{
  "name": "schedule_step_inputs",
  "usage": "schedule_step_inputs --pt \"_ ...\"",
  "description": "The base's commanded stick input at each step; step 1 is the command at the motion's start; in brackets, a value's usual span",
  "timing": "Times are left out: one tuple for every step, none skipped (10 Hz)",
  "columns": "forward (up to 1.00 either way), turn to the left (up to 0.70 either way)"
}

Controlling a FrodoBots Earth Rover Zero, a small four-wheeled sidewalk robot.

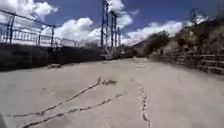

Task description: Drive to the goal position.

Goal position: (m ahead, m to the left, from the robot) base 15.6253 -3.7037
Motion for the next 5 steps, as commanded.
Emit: schedule_step_inputs --pt "1.00 -0.08" --pt "1.00 -0.24" --pt "1.00 -0.40" --pt "1.00 -0.25" --pt "1.00 -0.09"
